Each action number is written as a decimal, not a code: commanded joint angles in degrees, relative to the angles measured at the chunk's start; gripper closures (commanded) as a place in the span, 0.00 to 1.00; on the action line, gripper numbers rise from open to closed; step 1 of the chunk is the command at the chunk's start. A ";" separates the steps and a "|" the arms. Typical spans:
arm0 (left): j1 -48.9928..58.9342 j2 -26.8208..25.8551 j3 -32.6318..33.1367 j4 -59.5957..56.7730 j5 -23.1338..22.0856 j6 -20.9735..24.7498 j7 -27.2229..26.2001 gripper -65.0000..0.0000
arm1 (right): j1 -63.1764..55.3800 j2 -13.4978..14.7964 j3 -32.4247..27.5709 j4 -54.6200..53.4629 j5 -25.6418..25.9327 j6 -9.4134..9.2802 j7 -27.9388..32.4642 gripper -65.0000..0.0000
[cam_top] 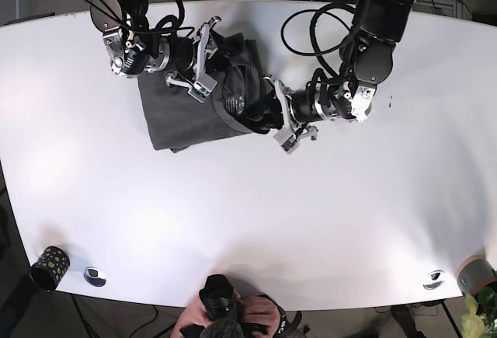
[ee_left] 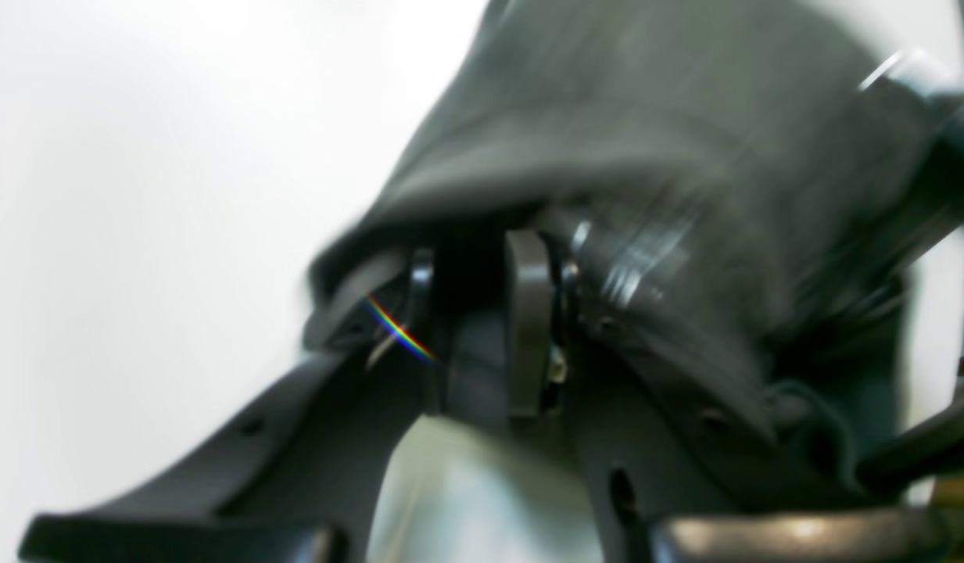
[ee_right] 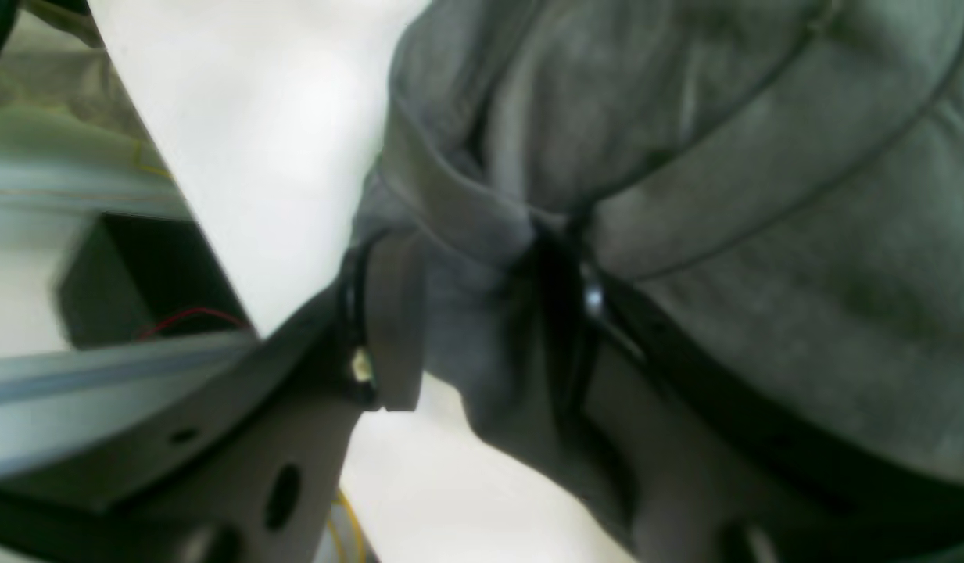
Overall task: Fold the T-shirt properly
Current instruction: 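Grasp the folded square's edge with the left gripper and press it flat, then carry the folded grey shirt with the left gripper to the table edge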
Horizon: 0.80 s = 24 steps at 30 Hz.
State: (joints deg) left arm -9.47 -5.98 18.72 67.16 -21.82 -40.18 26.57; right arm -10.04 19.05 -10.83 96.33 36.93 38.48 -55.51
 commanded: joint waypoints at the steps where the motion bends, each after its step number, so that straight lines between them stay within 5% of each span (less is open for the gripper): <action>1: -1.12 -1.19 -0.13 -1.79 0.59 0.18 -1.56 0.84 | 0.07 0.42 -0.73 2.17 -1.10 0.25 0.25 0.65; 7: -1.73 -3.47 -0.21 1.72 0.51 0.18 -1.56 0.84 | -1.08 1.22 1.47 11.67 -0.58 0.25 -1.07 0.65; 13: -2.53 -4.18 -1.18 10.78 0.51 0.18 3.63 0.84 | 0.94 1.30 10.70 12.28 3.47 0.25 -3.09 0.66; 24: 0.82 -0.31 -3.82 28.98 0.51 0.18 17.26 0.84 | 15.10 2.09 21.60 -6.88 3.47 0.25 -2.91 0.66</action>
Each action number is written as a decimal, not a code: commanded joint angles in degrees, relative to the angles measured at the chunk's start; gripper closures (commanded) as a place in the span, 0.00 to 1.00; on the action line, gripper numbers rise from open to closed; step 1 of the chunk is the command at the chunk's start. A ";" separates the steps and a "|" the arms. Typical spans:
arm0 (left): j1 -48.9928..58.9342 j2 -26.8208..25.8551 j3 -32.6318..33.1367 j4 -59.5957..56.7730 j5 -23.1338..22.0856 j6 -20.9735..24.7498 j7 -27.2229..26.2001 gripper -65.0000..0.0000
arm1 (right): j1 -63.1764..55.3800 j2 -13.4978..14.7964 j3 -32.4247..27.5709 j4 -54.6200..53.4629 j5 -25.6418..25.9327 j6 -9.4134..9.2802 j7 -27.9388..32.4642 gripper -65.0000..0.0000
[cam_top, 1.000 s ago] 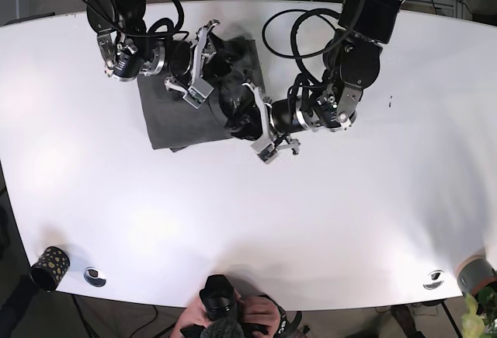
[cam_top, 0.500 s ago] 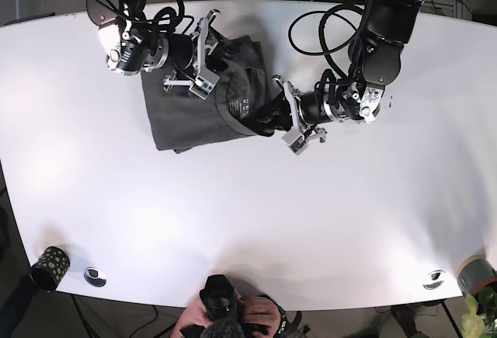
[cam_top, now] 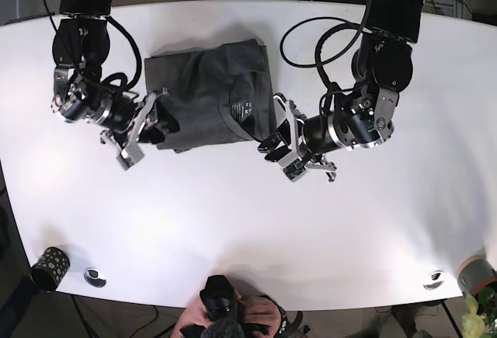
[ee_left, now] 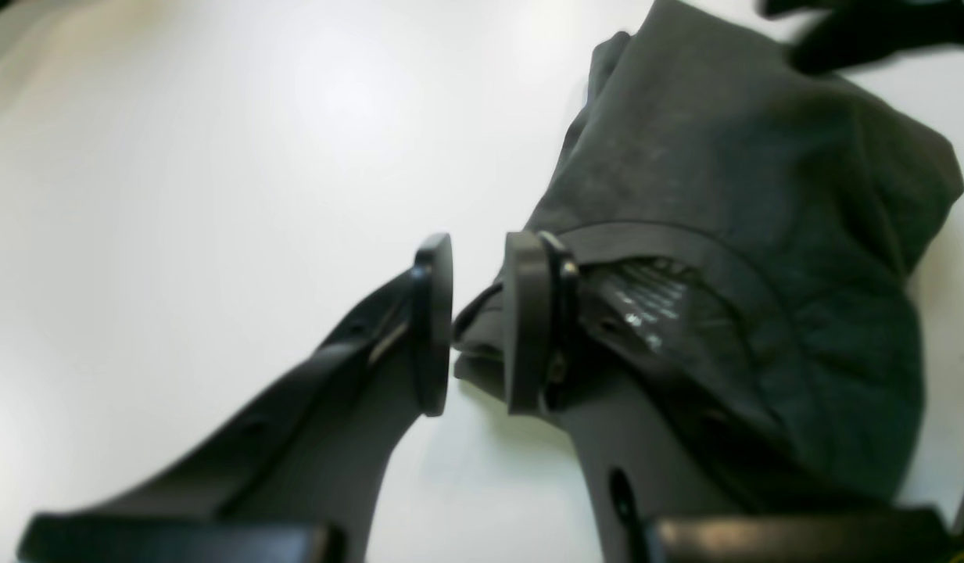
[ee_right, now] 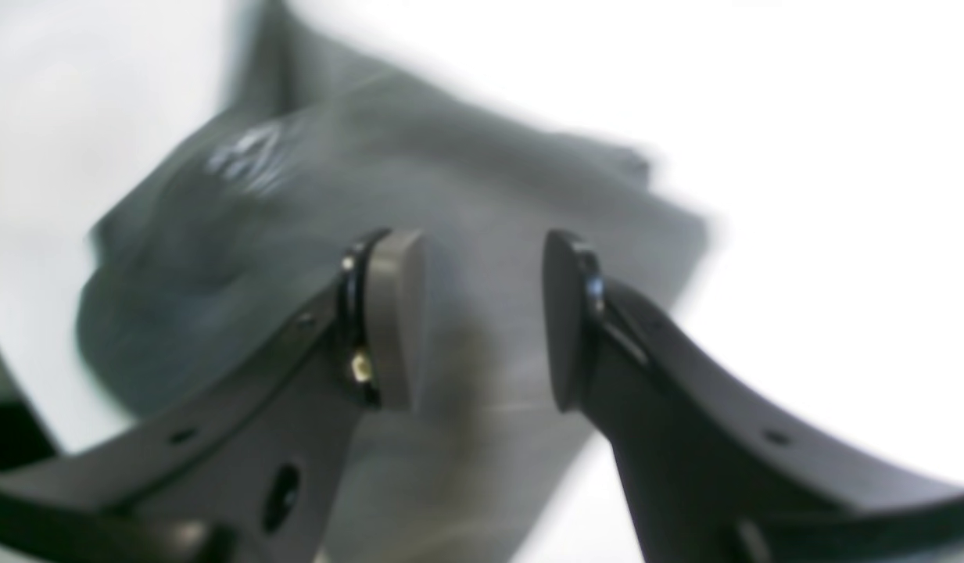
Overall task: Fold the T-shirt properly
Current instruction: 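Carry the folded grey shirt with the left gripper to the table edge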
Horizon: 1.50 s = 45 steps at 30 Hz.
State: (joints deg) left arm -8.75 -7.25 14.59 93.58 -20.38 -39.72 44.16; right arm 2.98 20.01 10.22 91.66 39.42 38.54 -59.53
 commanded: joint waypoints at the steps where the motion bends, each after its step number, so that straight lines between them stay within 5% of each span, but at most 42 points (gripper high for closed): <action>1: 0.89 1.66 0.49 3.34 -0.94 -0.28 -0.25 0.84 | 3.83 1.13 0.64 -4.40 0.89 0.18 1.55 0.66; 6: 4.93 3.86 4.00 3.96 -0.94 -0.28 -0.07 0.84 | 8.23 1.57 0.38 -10.47 -1.05 0.18 5.68 0.66; 12: 8.01 3.95 12.36 3.69 -0.94 -0.28 -0.16 0.84 | 12.53 -0.80 0.29 -15.92 -10.98 0.27 8.67 0.65; 21: 9.85 2.10 13.59 -2.46 -0.85 -0.28 -0.34 0.84 | 13.32 -3.09 0.29 -21.81 -22.41 0.71 17.02 0.65; 31: 6.25 0.34 10.77 -16.09 -0.76 -0.28 -0.43 0.84 | 9.37 -2.03 0.46 -24.10 -22.50 1.46 18.78 0.65; 45: -4.92 -6.07 5.67 -18.46 -0.94 -0.28 -0.43 0.84 | 0.58 -3.79 -0.33 -14.16 -22.23 1.46 18.52 0.65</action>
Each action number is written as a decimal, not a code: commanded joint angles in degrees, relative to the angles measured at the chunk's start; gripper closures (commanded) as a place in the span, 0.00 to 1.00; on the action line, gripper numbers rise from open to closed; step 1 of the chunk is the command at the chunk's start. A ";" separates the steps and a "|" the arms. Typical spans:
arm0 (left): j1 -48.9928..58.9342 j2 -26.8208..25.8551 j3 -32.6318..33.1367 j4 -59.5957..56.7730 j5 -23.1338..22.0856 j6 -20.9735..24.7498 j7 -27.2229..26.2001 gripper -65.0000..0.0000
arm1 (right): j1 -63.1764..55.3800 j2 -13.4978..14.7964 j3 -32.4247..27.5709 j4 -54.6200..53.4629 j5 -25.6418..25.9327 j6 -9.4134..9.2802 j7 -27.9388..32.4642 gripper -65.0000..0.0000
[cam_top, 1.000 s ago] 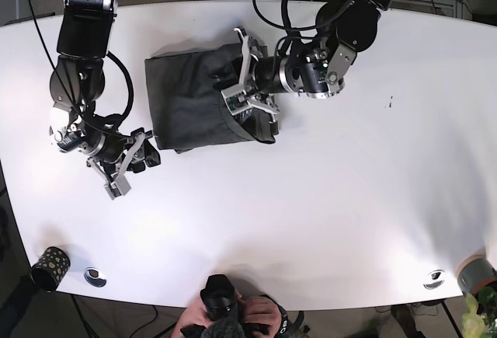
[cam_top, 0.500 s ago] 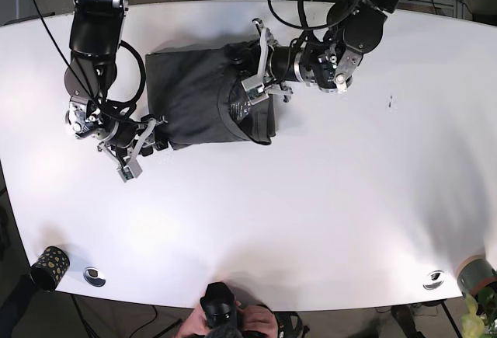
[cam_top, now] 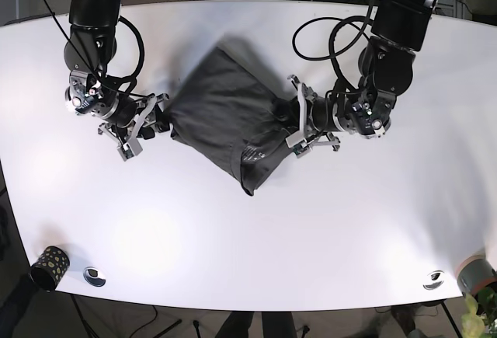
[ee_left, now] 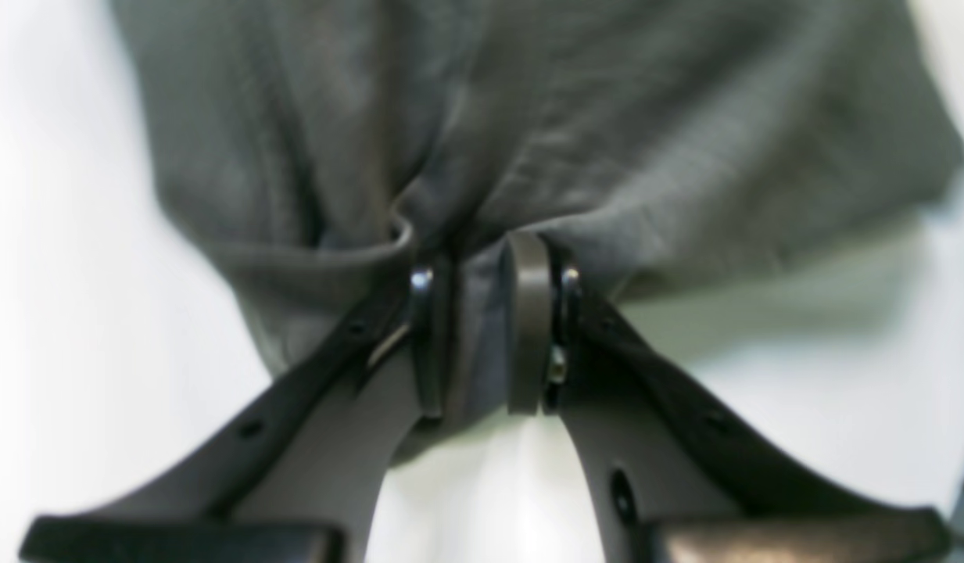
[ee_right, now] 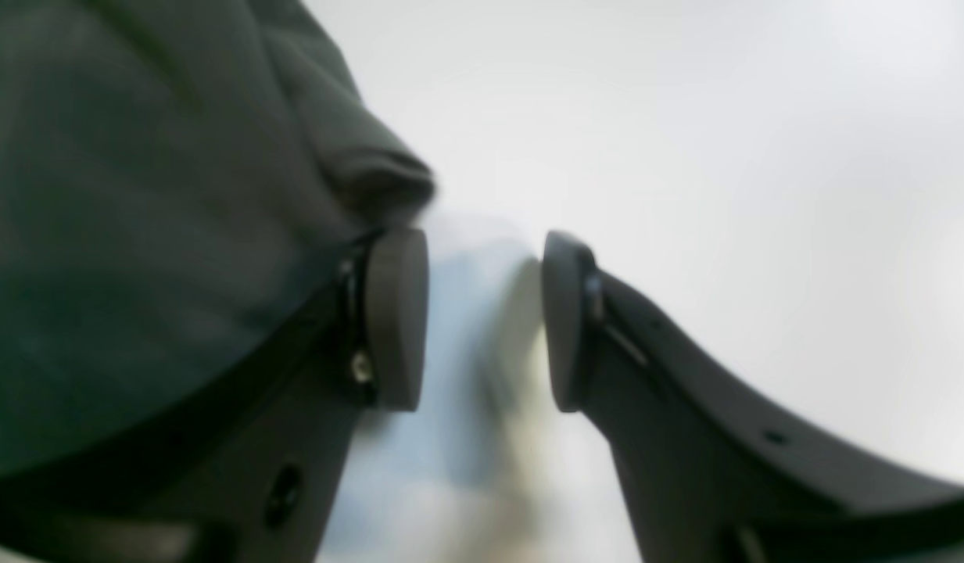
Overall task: Fold the T-shirt properly
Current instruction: 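Carry the folded grey shirt with the left gripper to the table edge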
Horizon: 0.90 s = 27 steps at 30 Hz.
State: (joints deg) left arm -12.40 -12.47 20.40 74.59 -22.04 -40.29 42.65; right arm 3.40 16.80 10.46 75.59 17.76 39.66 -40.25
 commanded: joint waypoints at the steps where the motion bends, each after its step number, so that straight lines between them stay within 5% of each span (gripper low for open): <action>1: -1.88 -1.20 -0.14 0.62 0.72 0.29 1.08 0.84 | -0.01 -0.93 -1.01 2.43 -0.66 0.34 -0.76 0.65; 11: -5.84 -1.82 -5.15 4.49 1.08 0.29 1.43 0.83 | -4.32 -1.98 -12.00 9.11 -0.66 0.34 -0.85 0.66; 21: -3.55 -1.64 -11.13 11.87 1.25 0.29 3.19 0.82 | -5.82 -7.26 -22.37 12.89 -0.75 0.34 -4.45 0.66; 27: -0.48 0.38 -11.13 13.02 1.08 0.29 4.25 0.60 | -5.64 -7.52 -29.05 16.85 -0.40 0.34 -6.56 0.66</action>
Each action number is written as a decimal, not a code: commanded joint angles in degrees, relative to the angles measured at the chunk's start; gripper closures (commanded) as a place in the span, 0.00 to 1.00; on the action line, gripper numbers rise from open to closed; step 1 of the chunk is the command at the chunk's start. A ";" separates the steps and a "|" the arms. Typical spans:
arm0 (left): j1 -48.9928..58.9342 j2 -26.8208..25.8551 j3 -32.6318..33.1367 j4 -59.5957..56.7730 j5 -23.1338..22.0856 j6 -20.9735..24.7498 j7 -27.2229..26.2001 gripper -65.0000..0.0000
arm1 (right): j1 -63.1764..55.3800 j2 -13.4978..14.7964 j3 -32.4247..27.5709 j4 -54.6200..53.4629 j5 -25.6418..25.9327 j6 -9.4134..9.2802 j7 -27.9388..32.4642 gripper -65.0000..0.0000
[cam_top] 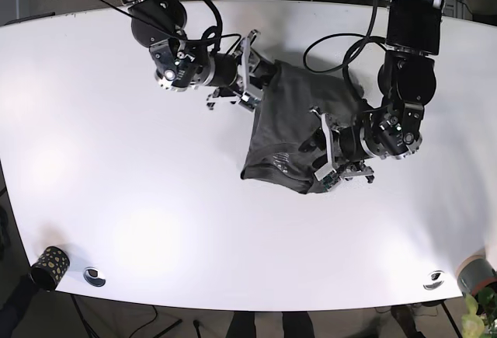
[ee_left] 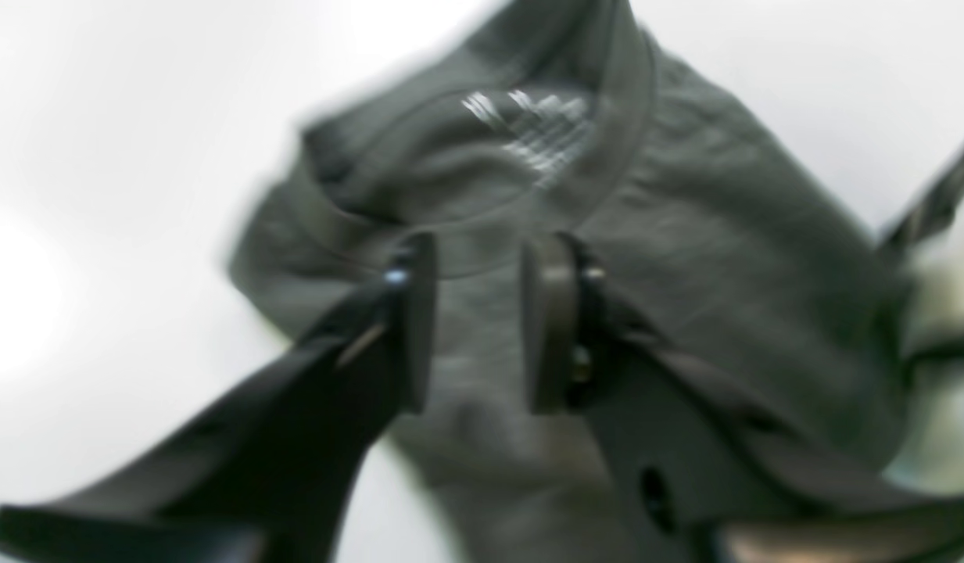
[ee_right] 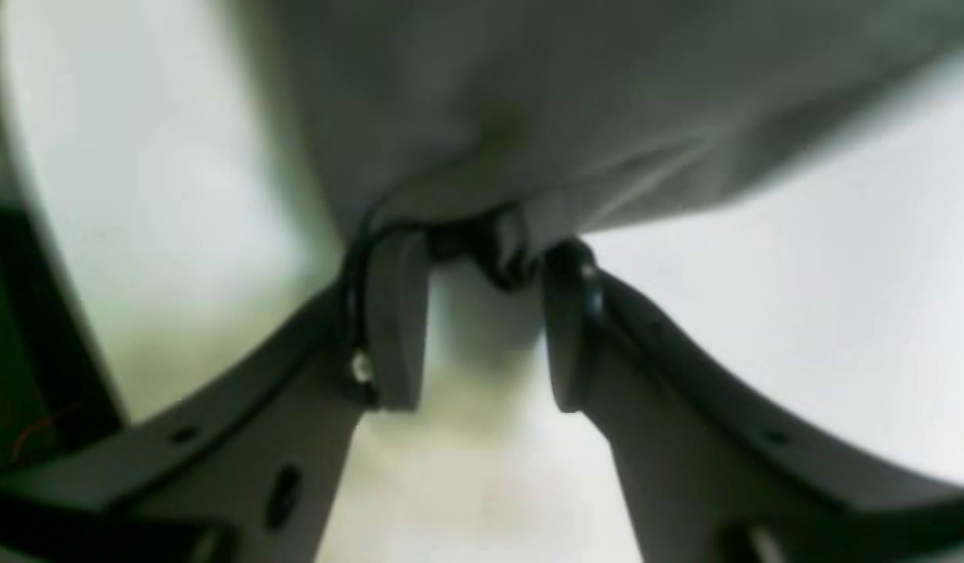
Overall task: Fold the T-shirt properly
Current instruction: 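Carry the folded grey shirt with the left gripper to the table edge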
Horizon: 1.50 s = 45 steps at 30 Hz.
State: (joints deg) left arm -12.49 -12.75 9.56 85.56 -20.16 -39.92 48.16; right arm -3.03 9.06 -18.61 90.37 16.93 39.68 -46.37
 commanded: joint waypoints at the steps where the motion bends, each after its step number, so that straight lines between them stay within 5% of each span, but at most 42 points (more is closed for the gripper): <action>1: 0.40 0.93 -0.29 3.36 -0.80 -0.08 -1.52 0.57 | 0.79 0.22 0.28 2.69 0.43 0.32 -1.06 0.66; 15: 9.81 4.18 -0.11 10.75 -0.63 17.11 -6.10 0.25 | 0.87 2.15 9.86 4.53 0.52 0.32 -3.52 0.66; 26: 13.24 4.09 1.91 -3.67 -0.63 20.62 -16.03 0.25 | 0.96 1.89 13.29 4.62 0.61 0.32 -3.43 0.66; 34: 13.24 1.81 2.44 -19.23 -0.72 20.80 -22.10 0.25 | 1.05 3.73 18.48 4.62 8.26 0.32 -3.52 0.66; 45: 15.00 -10.06 -6.97 -22.75 -0.72 18.08 -22.18 0.25 | 1.22 4.87 18.74 4.71 10.10 0.32 -3.52 0.66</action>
State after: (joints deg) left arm 0.45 -19.33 3.44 65.89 -27.88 -26.57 14.22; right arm -2.72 13.58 -0.23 93.86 25.91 39.68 -51.09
